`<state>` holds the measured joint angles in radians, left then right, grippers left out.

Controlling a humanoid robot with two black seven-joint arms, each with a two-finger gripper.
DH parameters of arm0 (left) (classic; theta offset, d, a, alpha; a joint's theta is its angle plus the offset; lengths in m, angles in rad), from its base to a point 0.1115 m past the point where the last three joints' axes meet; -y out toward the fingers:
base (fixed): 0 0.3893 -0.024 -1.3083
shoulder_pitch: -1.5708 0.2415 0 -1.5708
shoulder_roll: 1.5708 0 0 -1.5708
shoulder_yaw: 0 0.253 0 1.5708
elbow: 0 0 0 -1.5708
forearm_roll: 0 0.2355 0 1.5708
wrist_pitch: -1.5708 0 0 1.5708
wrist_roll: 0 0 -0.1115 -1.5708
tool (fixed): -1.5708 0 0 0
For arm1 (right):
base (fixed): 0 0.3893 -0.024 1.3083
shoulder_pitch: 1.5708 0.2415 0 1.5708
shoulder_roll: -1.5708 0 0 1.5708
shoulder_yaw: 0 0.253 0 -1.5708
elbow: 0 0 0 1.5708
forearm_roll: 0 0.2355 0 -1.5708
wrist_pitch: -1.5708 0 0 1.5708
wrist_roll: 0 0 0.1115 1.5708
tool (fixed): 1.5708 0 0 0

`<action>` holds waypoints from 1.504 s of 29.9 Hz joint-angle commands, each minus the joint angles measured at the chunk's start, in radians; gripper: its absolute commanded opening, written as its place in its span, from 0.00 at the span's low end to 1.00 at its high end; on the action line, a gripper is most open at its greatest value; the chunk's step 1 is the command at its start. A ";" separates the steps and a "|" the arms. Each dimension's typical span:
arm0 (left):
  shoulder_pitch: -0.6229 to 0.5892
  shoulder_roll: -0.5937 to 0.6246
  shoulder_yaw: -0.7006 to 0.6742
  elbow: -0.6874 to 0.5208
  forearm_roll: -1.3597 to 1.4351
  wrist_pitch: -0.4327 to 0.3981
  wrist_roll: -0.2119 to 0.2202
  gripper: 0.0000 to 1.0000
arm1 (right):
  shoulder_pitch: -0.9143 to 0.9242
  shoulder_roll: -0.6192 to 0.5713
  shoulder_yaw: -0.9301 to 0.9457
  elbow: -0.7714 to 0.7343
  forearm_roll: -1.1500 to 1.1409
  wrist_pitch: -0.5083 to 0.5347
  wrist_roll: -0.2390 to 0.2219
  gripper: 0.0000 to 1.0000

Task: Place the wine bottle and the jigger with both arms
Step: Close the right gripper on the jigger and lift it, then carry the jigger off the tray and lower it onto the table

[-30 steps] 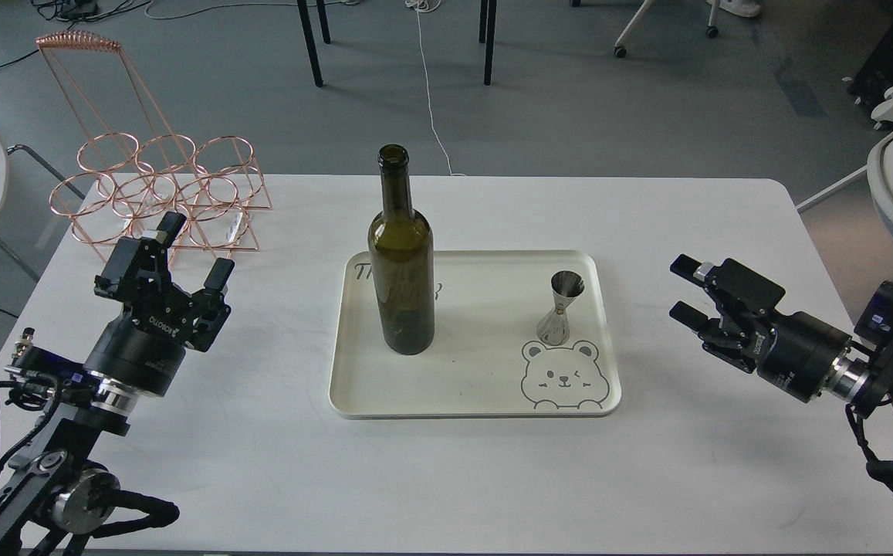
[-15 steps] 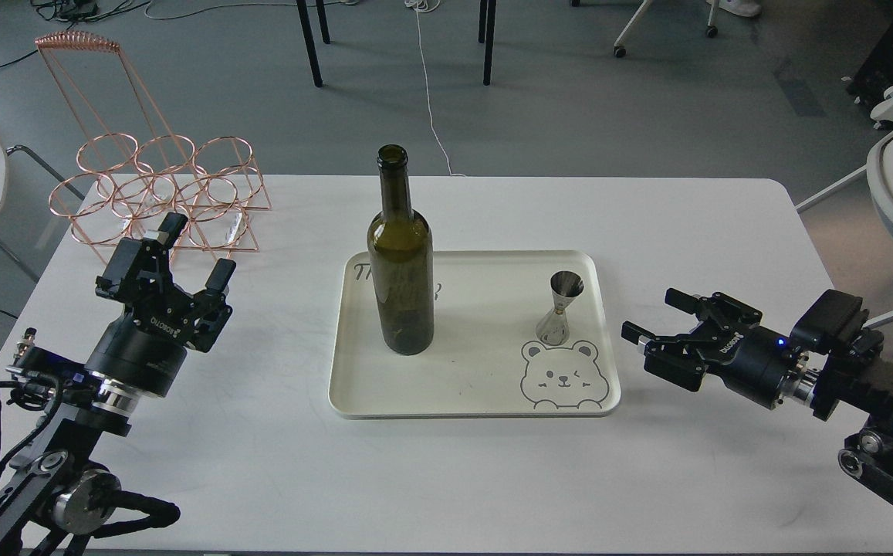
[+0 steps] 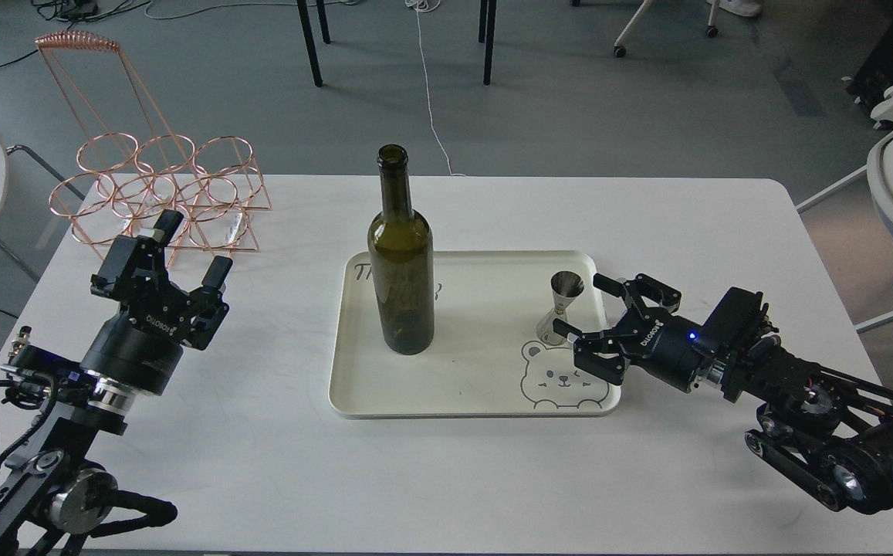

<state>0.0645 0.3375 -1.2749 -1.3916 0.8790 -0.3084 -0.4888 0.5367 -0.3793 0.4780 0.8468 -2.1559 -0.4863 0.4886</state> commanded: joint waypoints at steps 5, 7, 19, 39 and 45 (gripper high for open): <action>-0.002 0.002 -0.001 -0.006 0.000 0.002 0.000 0.98 | 0.026 0.097 -0.012 -0.101 0.001 -0.002 0.000 0.81; 0.000 0.002 -0.001 -0.007 0.000 0.003 0.000 0.98 | 0.035 0.111 -0.013 -0.121 0.001 -0.002 0.000 0.73; -0.002 0.003 -0.001 -0.009 0.000 0.003 0.000 0.98 | 0.060 0.138 -0.012 -0.155 0.005 -0.002 0.000 0.17; -0.003 0.005 -0.001 -0.009 -0.002 0.000 0.000 0.98 | 0.057 -0.082 0.083 -0.095 0.252 -0.002 0.000 0.13; -0.003 0.003 0.002 -0.018 -0.002 0.000 0.000 0.98 | 0.023 -0.142 0.083 -0.124 0.320 -0.002 0.000 0.13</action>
<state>0.0613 0.3417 -1.2740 -1.4008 0.8775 -0.3084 -0.4888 0.5798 -0.5027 0.5617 0.7403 -1.8593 -0.4887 0.4885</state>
